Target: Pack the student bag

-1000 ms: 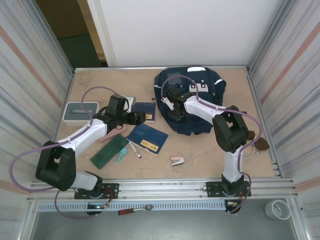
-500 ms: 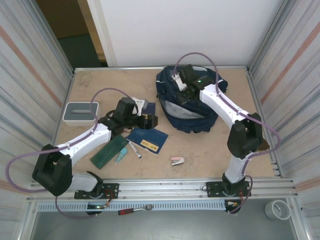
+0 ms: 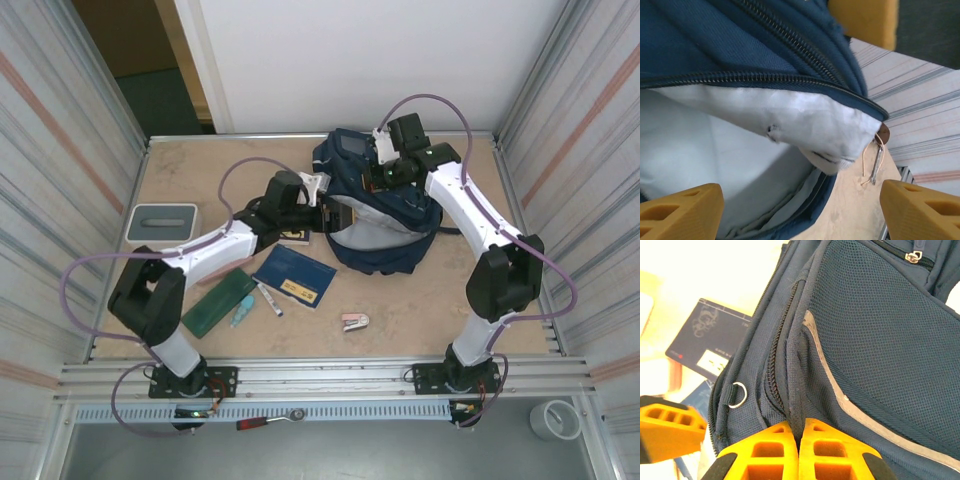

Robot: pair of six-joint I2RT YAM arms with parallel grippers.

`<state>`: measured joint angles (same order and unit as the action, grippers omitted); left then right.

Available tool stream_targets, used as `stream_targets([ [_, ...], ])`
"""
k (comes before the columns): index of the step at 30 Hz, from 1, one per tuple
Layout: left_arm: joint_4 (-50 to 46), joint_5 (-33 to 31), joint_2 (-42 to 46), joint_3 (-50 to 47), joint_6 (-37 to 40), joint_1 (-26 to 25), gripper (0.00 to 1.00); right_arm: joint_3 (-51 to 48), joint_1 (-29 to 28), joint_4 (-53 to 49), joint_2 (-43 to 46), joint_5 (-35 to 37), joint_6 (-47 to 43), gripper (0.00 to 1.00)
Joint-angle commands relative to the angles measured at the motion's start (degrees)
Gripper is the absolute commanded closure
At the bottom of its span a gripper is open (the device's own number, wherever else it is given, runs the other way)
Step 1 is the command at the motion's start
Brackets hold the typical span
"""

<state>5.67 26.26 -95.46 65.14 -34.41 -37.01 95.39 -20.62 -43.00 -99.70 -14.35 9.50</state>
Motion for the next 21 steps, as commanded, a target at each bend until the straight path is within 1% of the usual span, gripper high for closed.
stream_targets([
  [1,5.2,2.98,-1.58,1.81,-5.0,-0.84,0.18,0.85,0.09,3.95,2.2,-4.19,4.58,1.0],
  [4,8.2,3.54,-2.48,1.4,-6.67,-1.39,0.17,-0.05,0.12,5.01,1.93,-4.73,5.98,1.0],
  [8,9.62,3.78,-3.56,1.63,-7.38,-1.37,0.17,-0.37,0.14,6.08,1.6,-5.88,7.52,1.0],
  [10,9.53,3.71,-4.23,2.19,-6.95,-0.99,0.22,-0.27,0.1,6.27,1.47,-6.3,7.94,1.0],
  [11,9.68,3.79,-4.52,2.31,-6.91,-0.72,0.26,-0.3,0.1,6.19,1.4,-6.13,7.99,1.0],
  [15,11.3,5.35,-5.81,2.75,-6.96,0.87,0.5,-0.85,0.66,5.3,1.37,-5.2,7.73,1.0],
  [18,12.83,7.85,-6.88,3.6,-5.96,1.92,0.69,-1.4,0.78,5.21,1.31,-5.71,7.44,1.0],
  [20,14.04,9.68,-7.19,3.84,-4.87,2.61,0.79,-1.61,1.13,4.57,1.29,-5.63,6.88,1.0],
  [21,14.36,10.55,-7.13,4.0,-4.07,3.03,0.85,-1.91,1.48,4.27,1.4,-5.64,6.53,1.0],
])
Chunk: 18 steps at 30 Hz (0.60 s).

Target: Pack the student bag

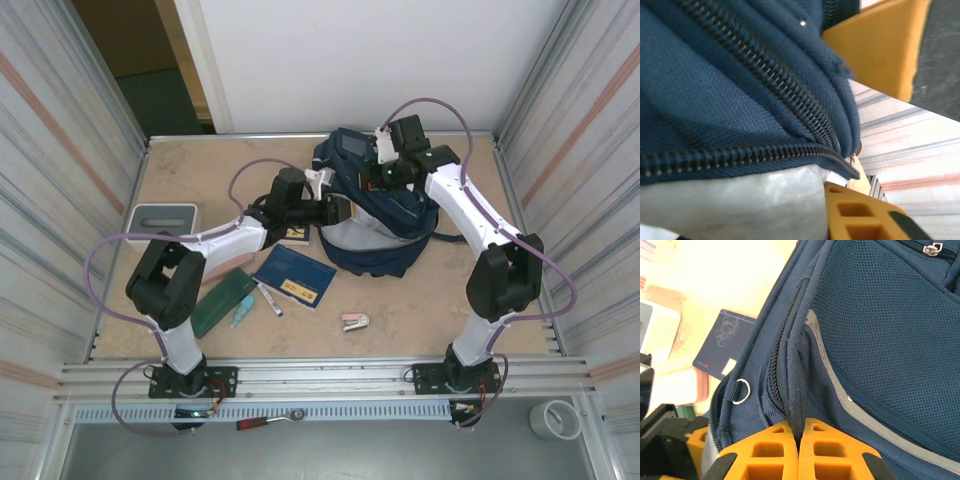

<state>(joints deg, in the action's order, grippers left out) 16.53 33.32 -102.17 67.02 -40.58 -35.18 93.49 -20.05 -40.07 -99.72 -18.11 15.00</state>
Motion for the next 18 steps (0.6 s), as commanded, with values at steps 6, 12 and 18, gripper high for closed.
stream_targets([
  [6,1.24,6.53,1.63,2.52,7.79,3.42,1.0,-5.77,4.92,1.25,7.16,-2.76,-3.57,0.71],
  [12,-3.17,10.59,2.81,4.81,12.1,4.15,1.0,-23.53,5.42,10.04,20.54,-8.47,-12.83,0.41],
  [18,-7.3,11.93,3.2,6.71,14.69,4.33,1.0,-31.94,3.01,13.54,25.89,-7.26,-16.39,0.37],
])
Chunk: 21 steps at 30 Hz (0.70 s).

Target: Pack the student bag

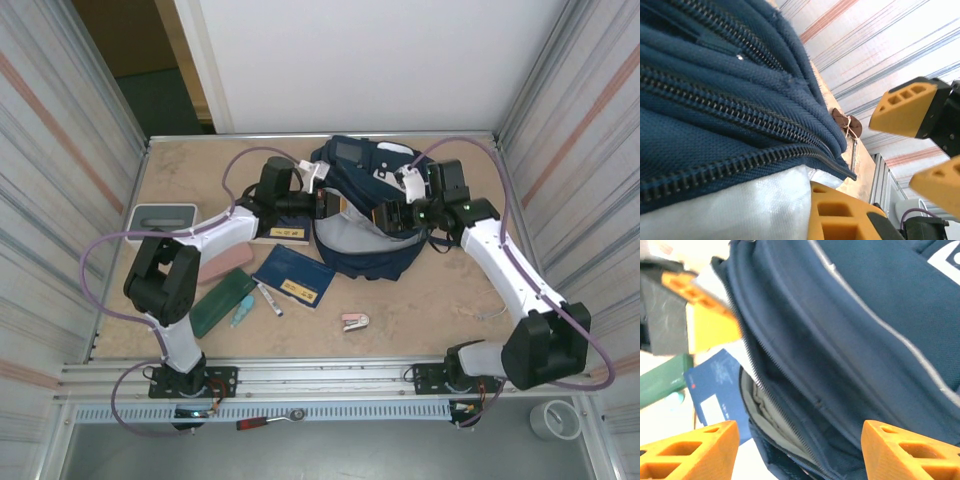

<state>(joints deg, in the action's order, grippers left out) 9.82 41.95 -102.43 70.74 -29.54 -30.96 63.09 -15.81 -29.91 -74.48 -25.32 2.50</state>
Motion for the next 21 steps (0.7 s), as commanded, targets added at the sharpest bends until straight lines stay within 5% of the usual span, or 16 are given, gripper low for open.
stream_targets([
  [1,-0.99,3.43,3.34,3.25,3.92,0.11,1.0,-1.8,-2.34,3.28,0.41,1.69,-4.14,0.37],
  [21,-1.33,4.98,3.49,4.14,3.43,0.2,1.0,-3.35,-9.89,6.43,-5.25,11.91,-7.13,0.73],
])
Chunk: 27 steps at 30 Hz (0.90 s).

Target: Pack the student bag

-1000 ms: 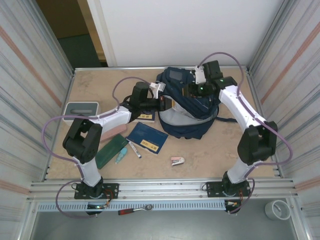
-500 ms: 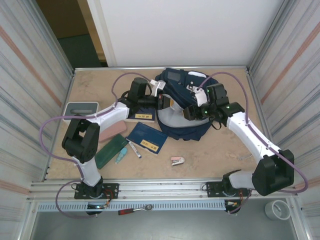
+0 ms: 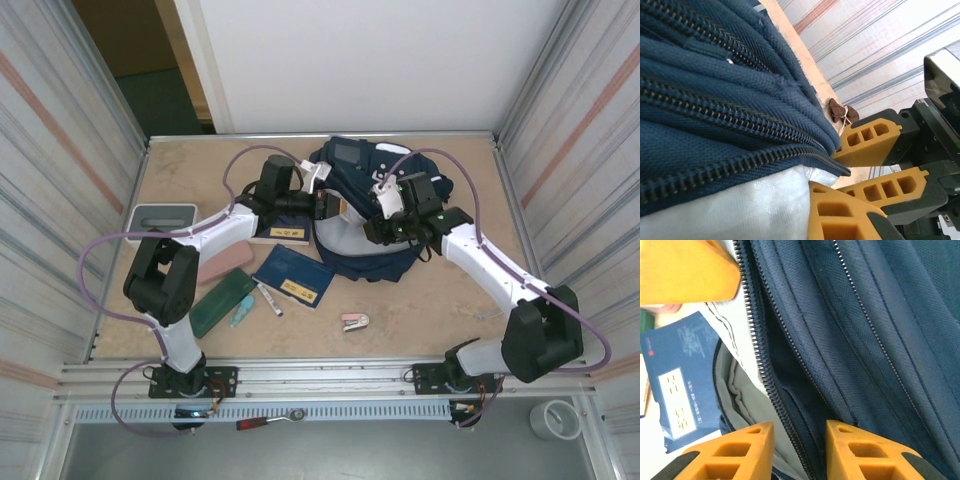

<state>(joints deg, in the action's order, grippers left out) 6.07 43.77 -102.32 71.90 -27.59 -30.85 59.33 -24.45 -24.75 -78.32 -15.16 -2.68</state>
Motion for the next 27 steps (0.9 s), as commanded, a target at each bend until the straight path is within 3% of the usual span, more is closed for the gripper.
stream_targets([
  [1,2.4,3.1,3.27,3.07,1.32,0.11,1.0,0.65,-1.92,1.29,-1.97,3.07,-2.35,0.76],
  [3,2.62,3.16,3.11,3.16,0.97,0.13,1.0,1.02,-2.88,1.16,-2.86,6.08,-2.86,0.8],
  [6,2.07,2.61,2.99,3.16,0.86,0.09,1.0,2.12,-4.77,0.39,-2.64,11.79,-3.06,1.0],
  [9,-0.24,-0.41,3.13,2.78,0.62,0.8,0.93,4.53,-7.33,-1.69,-0.24,19.12,-2.59,1.0],
  [12,-0.2,-1.45,4.21,0.44,-0.93,2.46,0.73,8.34,-10.57,-4.88,1.95,29.21,-2.79,1.0],
  [16,1.86,-1.27,8.84,-4.71,-1.26,4.08,0.55,13.25,-13.76,-7.89,2.52,41.24,-5.21,1.0],
  [22,-2.11,-3.81,15.13,-8.71,1.81,4.61,0.45,16.39,-16.74,-4.25,0.92,54.17,-14.31,1.0],
  [27,-3.55,-4.43,16.76,-9.36,2.15,5.18,0.42,16.39,-18.0,2.77,0.3,57.17,-21.9,1.0],
])
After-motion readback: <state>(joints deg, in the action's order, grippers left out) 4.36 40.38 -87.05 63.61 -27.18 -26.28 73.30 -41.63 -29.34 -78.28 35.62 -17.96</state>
